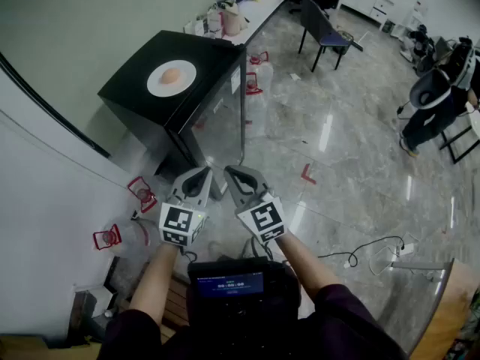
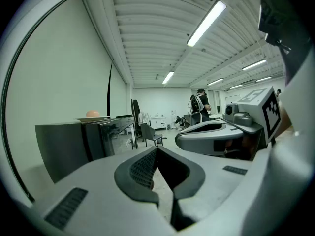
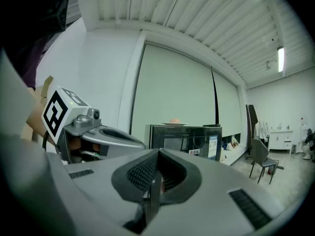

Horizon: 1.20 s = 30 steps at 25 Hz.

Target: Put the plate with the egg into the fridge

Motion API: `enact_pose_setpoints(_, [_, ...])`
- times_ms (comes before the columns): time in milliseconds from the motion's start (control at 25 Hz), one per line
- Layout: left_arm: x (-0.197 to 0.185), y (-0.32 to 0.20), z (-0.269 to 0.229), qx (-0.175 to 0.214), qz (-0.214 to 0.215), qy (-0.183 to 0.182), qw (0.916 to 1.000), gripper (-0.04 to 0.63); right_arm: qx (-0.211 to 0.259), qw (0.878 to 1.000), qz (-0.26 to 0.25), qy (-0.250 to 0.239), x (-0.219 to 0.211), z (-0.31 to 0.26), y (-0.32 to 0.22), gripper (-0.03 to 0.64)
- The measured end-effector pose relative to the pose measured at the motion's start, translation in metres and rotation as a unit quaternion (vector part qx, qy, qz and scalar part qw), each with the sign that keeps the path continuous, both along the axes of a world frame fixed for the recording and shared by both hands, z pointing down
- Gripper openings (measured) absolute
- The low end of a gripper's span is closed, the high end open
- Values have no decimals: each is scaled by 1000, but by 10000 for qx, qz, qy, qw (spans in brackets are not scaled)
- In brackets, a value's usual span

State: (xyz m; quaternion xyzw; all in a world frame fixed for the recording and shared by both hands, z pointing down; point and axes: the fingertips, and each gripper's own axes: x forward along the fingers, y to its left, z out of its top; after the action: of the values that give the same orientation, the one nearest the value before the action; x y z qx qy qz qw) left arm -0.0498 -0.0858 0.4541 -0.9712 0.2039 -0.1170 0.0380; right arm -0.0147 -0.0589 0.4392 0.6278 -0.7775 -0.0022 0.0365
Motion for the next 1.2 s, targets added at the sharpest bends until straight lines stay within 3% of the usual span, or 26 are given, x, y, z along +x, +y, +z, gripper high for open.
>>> enact_pose_setpoints(320, [-3,-2,4,23,-77,-94,9999,11,-65,9999,129,85,1,5,-2,9])
enact_pose_setpoints(680, [-47,-35,39,-89,-344,-397,9986,11,-973,9937,555,-75,-37,77,-34,32])
enact_pose_setpoints(880, [-69,-66,65,-117,-7,-567,9983,11,-1356,9839,1160,-56,-56,117,-71,63])
enact_pose_setpoints(1200, [-89,-103,73,-153,869,-599,9943,11,-1781,9555,2351,-31,-49,160,-123,87])
